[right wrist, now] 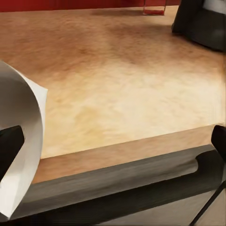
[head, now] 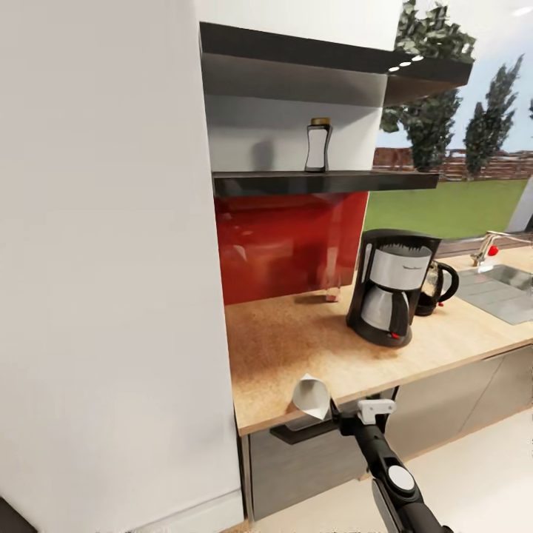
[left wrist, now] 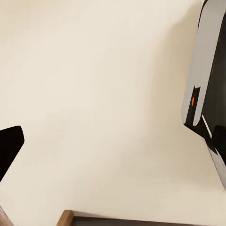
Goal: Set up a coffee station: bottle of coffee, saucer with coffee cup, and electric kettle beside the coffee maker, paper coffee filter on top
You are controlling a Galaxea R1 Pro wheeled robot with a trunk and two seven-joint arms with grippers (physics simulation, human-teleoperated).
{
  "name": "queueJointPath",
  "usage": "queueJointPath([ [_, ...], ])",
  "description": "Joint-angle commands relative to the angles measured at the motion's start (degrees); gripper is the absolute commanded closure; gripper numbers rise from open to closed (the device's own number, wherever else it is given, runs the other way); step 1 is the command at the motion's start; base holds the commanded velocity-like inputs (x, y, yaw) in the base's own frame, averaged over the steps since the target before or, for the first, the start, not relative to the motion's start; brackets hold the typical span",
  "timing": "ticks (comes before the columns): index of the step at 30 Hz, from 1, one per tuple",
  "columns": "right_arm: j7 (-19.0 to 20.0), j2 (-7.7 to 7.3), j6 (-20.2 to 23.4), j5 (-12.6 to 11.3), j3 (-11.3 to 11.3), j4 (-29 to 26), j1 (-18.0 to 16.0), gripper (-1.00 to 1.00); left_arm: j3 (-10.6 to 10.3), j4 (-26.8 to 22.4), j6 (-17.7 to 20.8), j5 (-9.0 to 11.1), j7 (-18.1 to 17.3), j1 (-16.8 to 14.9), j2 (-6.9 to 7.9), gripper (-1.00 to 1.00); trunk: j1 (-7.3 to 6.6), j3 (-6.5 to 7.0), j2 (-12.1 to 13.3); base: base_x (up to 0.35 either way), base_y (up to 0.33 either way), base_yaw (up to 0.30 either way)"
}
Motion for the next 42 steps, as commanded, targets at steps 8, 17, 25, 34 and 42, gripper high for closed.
queueJointPath([
  [8,0.0,0.1,-0.1,0.2,-0.2,0.0,0.0,-1.0,0.1,0.3,-0.4,0.1,0.1,-0.1,0.0,-1.0,0.03,-0.13,-0.1,-0.019,-0.004,0.0],
  [17,0.0,0.11,-0.2,0.3,-0.2,0.6,0.0,-1.0,0.1,0.3,-0.3,0.1,0.0,-0.1,0.07,-1.0,0.03,-0.13,-0.1,0.057,0.036,0.0],
  [25,0.0,0.26,-0.2,0.3,-0.1,0.8,0.0,-1.0,0.1,0.3,-0.3,0.1,0.1,-0.1,0.09,-1.0,0.03,-0.13,-0.1,0.032,0.022,0.0],
  [34,0.0,0.36,-0.2,0.3,0.0,1.8,0.0,-1.0,0.1,0.3,-0.2,0.1,0.1,-0.1,0.09,-1.0,0.03,-0.13,-0.1,0.088,0.072,0.0],
  [42,0.0,0.39,-0.2,0.3,0.0,3.0,0.0,-1.0,0.1,0.3,-0.2,0.1,0.1,-0.1,0.09,-1.0,0.03,-0.13,-0.1,0.012,0.01,0.0],
])
